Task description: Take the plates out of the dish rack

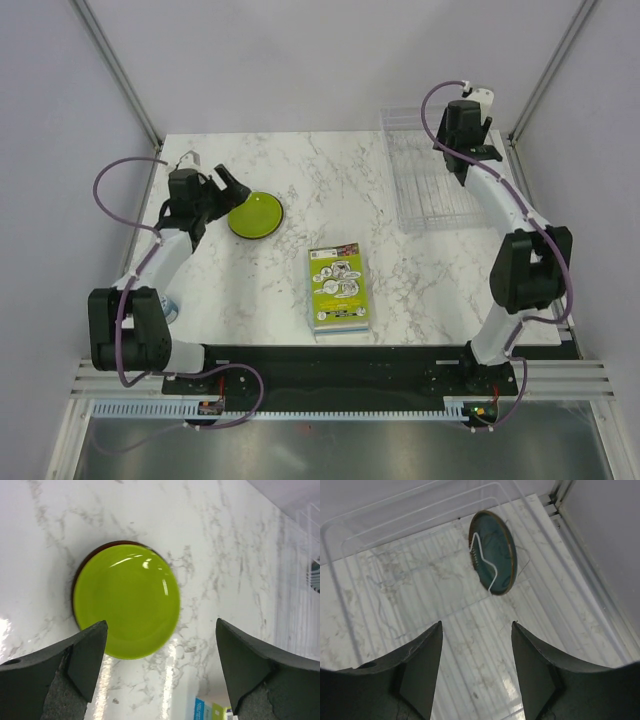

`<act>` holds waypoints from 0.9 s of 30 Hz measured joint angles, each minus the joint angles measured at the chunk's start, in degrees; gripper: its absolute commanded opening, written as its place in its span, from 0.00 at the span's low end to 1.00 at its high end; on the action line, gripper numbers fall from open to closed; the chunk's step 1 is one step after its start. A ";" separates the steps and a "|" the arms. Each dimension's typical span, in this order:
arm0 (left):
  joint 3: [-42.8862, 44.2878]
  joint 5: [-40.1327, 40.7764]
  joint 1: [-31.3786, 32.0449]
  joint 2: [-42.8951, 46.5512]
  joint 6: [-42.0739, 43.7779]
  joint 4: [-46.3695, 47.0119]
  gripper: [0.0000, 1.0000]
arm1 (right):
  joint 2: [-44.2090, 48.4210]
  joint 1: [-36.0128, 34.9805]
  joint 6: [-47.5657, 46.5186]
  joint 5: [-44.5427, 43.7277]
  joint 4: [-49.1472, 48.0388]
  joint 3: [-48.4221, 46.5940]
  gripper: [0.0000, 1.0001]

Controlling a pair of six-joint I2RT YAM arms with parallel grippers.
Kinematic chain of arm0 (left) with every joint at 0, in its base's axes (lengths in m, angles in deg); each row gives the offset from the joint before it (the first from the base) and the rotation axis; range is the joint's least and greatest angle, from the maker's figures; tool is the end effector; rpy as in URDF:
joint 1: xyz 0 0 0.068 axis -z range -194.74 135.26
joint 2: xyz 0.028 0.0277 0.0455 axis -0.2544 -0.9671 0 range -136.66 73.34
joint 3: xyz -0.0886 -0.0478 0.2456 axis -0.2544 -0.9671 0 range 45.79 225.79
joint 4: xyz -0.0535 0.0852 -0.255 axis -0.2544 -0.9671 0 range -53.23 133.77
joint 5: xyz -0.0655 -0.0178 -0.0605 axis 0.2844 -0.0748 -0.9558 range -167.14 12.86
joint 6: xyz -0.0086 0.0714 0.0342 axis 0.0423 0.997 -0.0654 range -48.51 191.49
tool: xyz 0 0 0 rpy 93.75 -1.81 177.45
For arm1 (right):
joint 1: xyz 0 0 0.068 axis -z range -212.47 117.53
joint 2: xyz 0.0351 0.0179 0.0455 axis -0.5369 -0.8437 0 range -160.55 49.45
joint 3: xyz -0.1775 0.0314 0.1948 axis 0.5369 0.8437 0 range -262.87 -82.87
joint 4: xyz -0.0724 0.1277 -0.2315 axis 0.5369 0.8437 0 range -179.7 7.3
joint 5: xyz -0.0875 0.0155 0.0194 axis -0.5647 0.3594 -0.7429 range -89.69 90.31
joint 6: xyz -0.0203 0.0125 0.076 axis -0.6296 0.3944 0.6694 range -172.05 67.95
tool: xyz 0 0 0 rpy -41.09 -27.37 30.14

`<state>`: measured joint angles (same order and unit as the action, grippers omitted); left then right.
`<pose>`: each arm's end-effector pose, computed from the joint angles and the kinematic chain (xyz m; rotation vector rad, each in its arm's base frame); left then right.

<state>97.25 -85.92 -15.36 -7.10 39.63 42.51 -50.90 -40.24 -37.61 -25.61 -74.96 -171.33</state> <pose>0.3552 -0.0065 0.2222 -0.5050 2.0689 -0.4863 0.4526 0.0316 0.3104 0.3942 1.9524 -0.2107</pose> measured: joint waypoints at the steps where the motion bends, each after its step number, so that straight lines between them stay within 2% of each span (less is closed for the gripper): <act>1: 0.42 -0.55 1.03 0.55 0.39 0.35 0.94 | -2.03 0.70 -0.87 -0.96 0.07 -1.88 0.64; 7: 3.98 -2.60 9.97 0.90 4.37 2.95 0.94 | -16.57 5.14 -6.03 -3.78 1.31 -14.08 0.64; 11: 5.31 -3.80 13.68 -0.26 6.01 4.37 0.93 | -23.34 7.02 -9.29 -5.03 2.05 -20.55 0.64; 17: 6.51 -3.87 14.69 -3.82 7.13 5.51 0.93 | -30.40 7.78 -13.77 -5.99 2.40 -28.59 0.63; 23: 6.82 -3.89 14.93 -6.93 7.63 5.95 0.93 | -34.51 8.48 -16.20 -5.16 2.32 -32.48 0.60; 27: 7.10 -3.87 14.93 -8.37 7.80 6.16 0.93 | -35.98 9.88 -16.70 -3.61 2.05 -32.54 0.49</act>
<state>104.36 -89.79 -0.43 -15.48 47.44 48.68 -86.88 -30.36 -54.31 -29.21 -72.90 -203.88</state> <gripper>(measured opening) 0.930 0.567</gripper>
